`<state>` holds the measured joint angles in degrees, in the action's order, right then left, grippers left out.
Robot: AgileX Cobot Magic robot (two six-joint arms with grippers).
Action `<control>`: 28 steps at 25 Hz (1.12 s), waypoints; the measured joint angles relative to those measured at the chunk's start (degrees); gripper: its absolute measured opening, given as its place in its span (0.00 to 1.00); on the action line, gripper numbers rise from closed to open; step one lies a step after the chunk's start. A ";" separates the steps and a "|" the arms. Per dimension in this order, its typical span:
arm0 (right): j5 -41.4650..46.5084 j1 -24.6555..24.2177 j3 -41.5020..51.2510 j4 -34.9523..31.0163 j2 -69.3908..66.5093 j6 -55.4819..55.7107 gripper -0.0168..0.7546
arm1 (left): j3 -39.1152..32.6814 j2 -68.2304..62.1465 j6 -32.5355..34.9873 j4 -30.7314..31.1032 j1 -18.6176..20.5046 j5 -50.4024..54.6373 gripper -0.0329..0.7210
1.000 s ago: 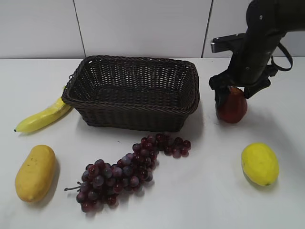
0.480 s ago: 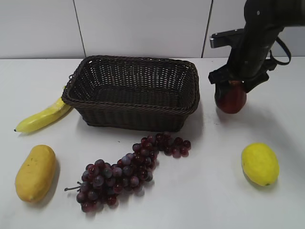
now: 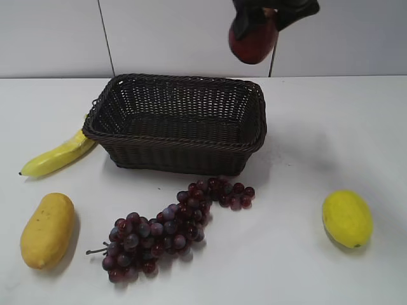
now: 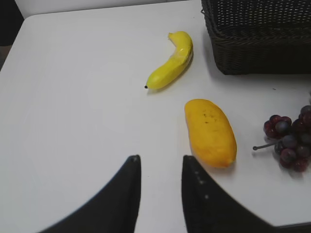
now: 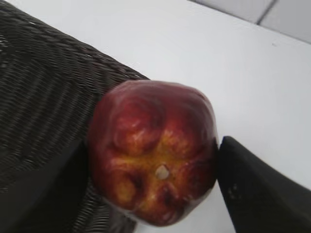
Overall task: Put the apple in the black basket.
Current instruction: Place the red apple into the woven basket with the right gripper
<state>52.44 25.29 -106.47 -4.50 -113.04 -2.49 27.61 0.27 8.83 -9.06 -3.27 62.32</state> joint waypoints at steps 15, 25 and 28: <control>-6.22 5.96 -0.23 0.41 -16.75 -1.78 0.79 | 0.00 0.00 0.00 0.00 0.00 0.00 0.34; -8.27 5.96 -0.34 0.41 -19.75 -2.49 0.88 | 0.00 0.00 0.00 0.00 0.00 0.00 0.34; -7.20 5.96 -1.25 0.70 -19.04 -3.30 0.88 | 0.00 0.00 0.00 0.00 0.00 0.00 0.34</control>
<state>45.24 31.25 -107.71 -3.80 -132.07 -5.78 27.61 0.27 8.83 -9.06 -3.27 62.32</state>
